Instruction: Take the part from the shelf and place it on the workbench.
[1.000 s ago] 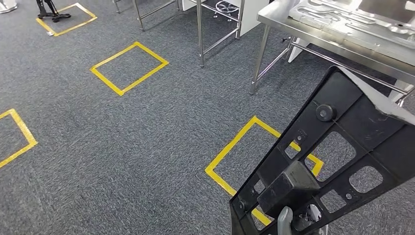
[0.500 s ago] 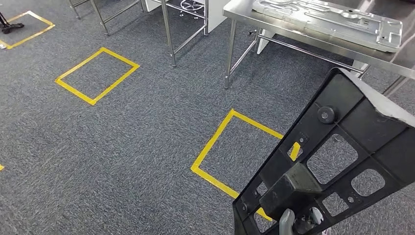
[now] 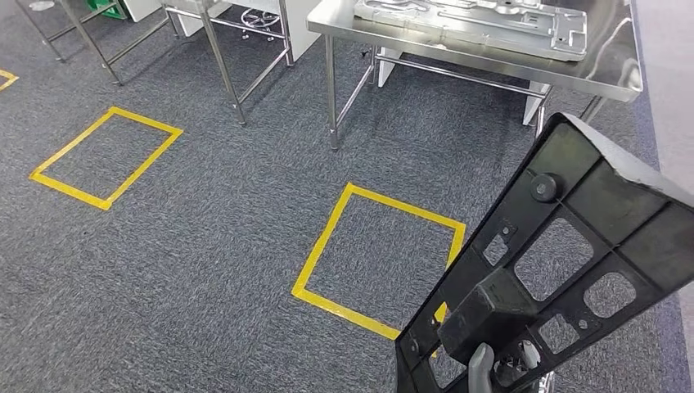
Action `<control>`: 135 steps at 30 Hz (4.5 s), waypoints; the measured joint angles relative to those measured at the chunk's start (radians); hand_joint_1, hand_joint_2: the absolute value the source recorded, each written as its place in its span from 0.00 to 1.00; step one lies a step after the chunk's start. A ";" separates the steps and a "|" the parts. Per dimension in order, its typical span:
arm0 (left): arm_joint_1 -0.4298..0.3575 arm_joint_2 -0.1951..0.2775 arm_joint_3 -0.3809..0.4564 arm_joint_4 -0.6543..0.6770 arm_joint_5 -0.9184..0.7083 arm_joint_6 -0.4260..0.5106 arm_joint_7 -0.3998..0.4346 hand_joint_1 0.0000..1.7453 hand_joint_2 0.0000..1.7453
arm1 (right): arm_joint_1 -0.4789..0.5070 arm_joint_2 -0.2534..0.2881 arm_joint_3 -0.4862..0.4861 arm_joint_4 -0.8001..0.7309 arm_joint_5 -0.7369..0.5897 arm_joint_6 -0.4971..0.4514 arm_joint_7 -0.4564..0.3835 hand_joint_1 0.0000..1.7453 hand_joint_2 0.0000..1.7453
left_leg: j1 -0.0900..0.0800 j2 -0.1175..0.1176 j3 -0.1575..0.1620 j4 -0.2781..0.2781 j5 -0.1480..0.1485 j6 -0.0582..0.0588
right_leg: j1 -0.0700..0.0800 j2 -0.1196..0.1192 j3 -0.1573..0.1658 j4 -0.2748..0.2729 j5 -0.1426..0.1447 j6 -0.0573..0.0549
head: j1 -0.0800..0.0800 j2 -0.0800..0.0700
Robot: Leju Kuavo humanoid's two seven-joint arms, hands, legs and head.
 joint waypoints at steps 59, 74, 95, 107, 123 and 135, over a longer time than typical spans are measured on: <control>0.007 -0.004 0.003 0.000 -0.016 -0.027 0.008 0.00 0.00 | -0.022 0.016 0.000 0.012 0.064 -0.066 0.029 1.00 1.00 | 0.012 0.005 -0.011 0.108 -0.120 -0.012 | 0.005 -0.040 0.045 0.009 -0.035 -0.014 | -0.005 0.000; 0.014 0.005 0.002 0.000 -0.055 -0.051 0.014 0.00 0.00 | -0.046 0.103 -0.166 -0.091 0.273 -0.446 0.110 1.00 1.00 | 0.008 0.001 0.182 -0.100 -0.082 0.040 | 0.004 -0.054 -0.174 0.214 -0.164 0.041 | -0.003 0.000; 0.008 0.035 -0.026 0.000 -0.115 -0.067 0.031 0.00 0.00 | -0.299 0.100 -0.594 -0.097 0.482 -0.451 0.179 1.00 1.00 | -0.028 -0.016 -0.137 0.015 0.117 0.041 | 0.020 -0.021 0.143 0.016 -0.101 -0.001 | -0.009 0.000; 0.001 0.034 -0.028 0.001 -0.121 -0.070 0.031 0.00 0.00 | -0.314 0.059 -0.601 -0.064 0.540 -0.451 0.240 1.00 1.00 | 0.001 -0.021 0.114 -0.043 -0.056 0.026 | -0.013 -0.065 -0.137 0.087 0.006 0.048 | 0.000 0.000; -0.008 0.040 -0.031 0.001 -0.129 -0.070 0.028 0.00 0.00 | -0.320 0.010 -0.595 -0.042 0.574 -0.449 0.342 1.00 1.00 | -0.027 -0.005 -0.098 0.010 0.076 0.042 | 0.014 -0.051 0.053 0.003 -0.036 -0.019 | 0.000 0.000; -0.025 0.039 -0.052 0.004 -0.182 -0.086 0.029 0.00 0.00 | -0.534 -0.233 -0.606 0.137 1.302 -0.395 0.593 1.00 1.00 | -0.003 -0.005 -0.048 -0.048 0.086 0.041 | -0.025 -0.055 -0.092 0.191 -0.060 0.061 | 0.002 0.000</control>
